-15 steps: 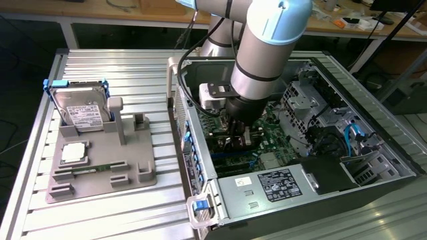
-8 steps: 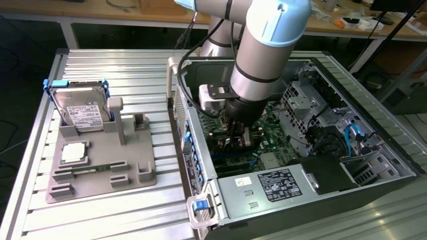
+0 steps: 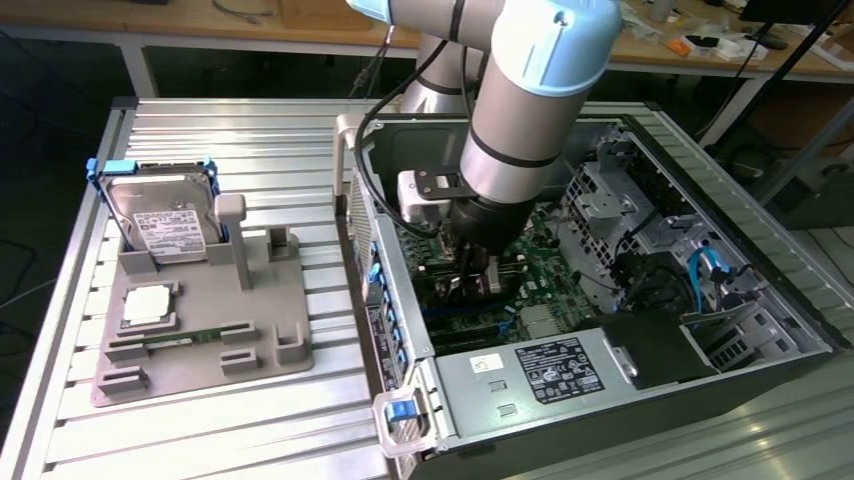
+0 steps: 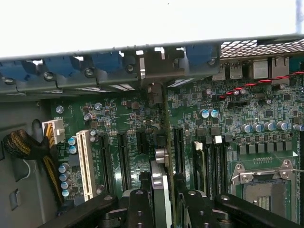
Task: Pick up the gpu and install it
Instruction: 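Insert the gpu into the slot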
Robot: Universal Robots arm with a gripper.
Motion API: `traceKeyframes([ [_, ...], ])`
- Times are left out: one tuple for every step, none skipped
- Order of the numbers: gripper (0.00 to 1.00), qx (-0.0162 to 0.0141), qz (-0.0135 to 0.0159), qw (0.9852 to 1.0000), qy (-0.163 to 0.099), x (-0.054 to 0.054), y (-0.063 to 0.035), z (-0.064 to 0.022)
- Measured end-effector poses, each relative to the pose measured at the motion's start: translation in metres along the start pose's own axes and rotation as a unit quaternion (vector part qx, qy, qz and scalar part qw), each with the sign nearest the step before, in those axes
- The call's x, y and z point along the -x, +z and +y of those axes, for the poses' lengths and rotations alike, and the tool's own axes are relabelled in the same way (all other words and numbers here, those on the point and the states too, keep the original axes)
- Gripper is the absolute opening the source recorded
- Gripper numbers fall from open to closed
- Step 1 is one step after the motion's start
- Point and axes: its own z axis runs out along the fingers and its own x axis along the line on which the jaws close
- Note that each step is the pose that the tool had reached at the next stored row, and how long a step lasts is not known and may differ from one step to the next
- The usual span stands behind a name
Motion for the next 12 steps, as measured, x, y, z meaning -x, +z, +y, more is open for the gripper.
traceKeyframes([
  [0.3,0.0,-0.0001,1.0,0.0,0.0,0.0001,0.0],
  [0.3,0.0,0.0,1.0,0.0,0.0,0.0001,0.0],
  [0.3,0.0,0.0,1.0,0.0,0.0,0.0001,0.0],
  [0.3,-0.0001,-0.0001,1.0,0.0,0.0,0.0007,0.0],
  [0.3,0.0,0.0001,1.0,0.0,0.0,0.0018,0.0],
  [0.3,0.0001,0.0002,1.0,0.0,-0.0001,0.0026,0.0001],
  [0.3,0.0001,0.0002,1.0,0.0,-0.0001,0.0036,0.0001],
  [0.3,0.0001,0.0001,1.0,0.0,-0.0001,0.005,0.0002],
  [0.3,0.0001,0.0,1.0,0.0,-0.0001,0.0058,0.0002],
  [0.3,0.0,0.0001,1.0,0.0,-0.0001,0.0064,0.0002],
  [0.3,0.0001,0.0002,1.0,0.0,-0.0001,0.0075,0.0002],
  [0.3,0.0,0.0,1.0,0.0,-0.0001,0.0085,0.0002],
])
